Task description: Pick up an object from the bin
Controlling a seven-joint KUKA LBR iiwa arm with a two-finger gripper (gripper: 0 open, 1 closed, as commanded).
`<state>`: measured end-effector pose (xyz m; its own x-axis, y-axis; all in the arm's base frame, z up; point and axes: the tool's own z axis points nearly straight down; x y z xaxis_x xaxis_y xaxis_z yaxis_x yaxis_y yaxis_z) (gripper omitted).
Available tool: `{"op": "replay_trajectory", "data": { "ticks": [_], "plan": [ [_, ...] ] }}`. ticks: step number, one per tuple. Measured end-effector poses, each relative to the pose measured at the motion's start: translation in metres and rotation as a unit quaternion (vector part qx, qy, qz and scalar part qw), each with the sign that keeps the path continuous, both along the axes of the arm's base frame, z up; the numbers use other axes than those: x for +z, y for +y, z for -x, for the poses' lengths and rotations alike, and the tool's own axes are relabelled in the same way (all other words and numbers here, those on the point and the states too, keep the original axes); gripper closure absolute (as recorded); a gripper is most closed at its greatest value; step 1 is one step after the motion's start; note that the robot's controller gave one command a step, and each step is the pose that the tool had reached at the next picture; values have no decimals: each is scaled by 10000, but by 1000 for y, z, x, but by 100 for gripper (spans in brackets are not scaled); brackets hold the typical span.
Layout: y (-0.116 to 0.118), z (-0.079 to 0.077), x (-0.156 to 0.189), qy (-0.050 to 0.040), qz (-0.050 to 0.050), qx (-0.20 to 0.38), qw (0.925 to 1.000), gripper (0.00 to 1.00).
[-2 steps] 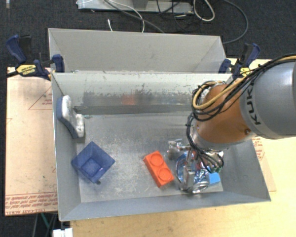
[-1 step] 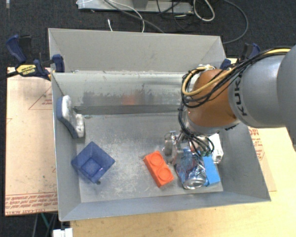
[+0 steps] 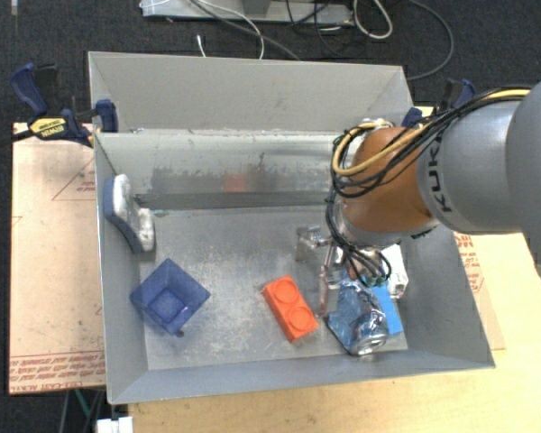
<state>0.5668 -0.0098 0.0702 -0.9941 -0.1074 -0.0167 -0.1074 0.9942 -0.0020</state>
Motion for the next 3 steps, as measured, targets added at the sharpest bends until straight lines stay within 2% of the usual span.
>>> {"op": "replay_trajectory", "data": {
  "ticks": [1, 2, 3],
  "plan": [
    [0, 0, 0, 0, 0, -1, 10000, 0],
    [38, 15, 0, -3, -21, -686, 9976, 0],
    [37, 24, 0, -12, -21, -866, 9962, 0]
  ]
}}
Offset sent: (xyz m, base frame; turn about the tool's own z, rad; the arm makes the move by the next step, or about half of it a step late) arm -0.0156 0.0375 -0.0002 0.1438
